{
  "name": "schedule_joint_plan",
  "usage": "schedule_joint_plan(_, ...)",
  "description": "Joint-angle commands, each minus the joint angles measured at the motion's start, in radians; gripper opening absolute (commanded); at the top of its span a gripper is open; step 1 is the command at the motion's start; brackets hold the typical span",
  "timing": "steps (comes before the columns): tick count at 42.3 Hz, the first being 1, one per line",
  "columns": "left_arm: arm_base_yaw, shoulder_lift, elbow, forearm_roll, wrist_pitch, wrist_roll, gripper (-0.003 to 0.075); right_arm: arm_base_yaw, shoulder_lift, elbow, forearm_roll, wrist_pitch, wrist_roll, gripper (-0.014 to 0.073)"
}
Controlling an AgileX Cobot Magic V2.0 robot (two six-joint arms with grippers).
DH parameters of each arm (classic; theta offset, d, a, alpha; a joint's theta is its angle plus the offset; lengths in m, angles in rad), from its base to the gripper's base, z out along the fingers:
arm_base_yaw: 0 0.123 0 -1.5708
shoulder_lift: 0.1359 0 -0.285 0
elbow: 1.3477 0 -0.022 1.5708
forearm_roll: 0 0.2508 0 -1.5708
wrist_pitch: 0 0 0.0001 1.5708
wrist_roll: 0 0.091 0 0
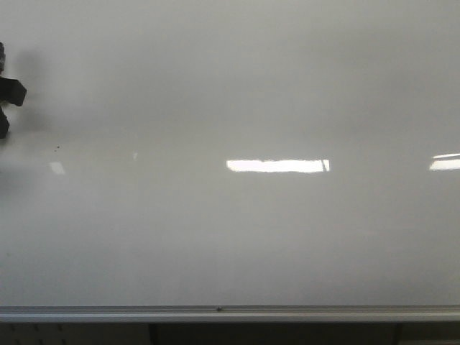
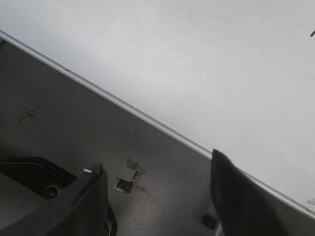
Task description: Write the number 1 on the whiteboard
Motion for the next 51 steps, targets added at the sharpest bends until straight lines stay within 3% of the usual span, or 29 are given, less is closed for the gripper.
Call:
schedule_joint_plan(1,0.003,-0.032,-0.030,0.000,-0.052,-0.010,0.0417,-0.009,-0.009,-0.024,0.003,-0.057,0.001,0.0481)
schedule_joint_plan(8,0.003,-0.045,-0.030,0.000,-0.021,-0.010,0.0435,-0.009,-0.009,-0.024,0.003,-0.057,0.001,0.0481)
schedule_joint_plan(16,0.003,-0.141,-0.030,0.005,0.109,-0.010,0.0421,-0.009,-0.022,-0.025,-0.005,-0.043,0.034,0.0481)
schedule_joint_plan(30,0.003,-0.474,-0.030,0.002,0.347,0.002,0.0420,-0.009,-0.119,-0.025,-0.183,0.036,0.375,0.0481)
schedule_joint_plan(39,0.003,-0.693,-0.017,-0.004,0.498,0.013,0.0420,-0.009,-0.246,0.015,-0.189,0.015,0.386,0.0481)
schedule_joint_plan(51,0.003,-0.943,0.068,-0.004,0.537,0.015,0.0421,-0.009,-0.405,0.117,-0.212,-0.022,0.386,0.0481)
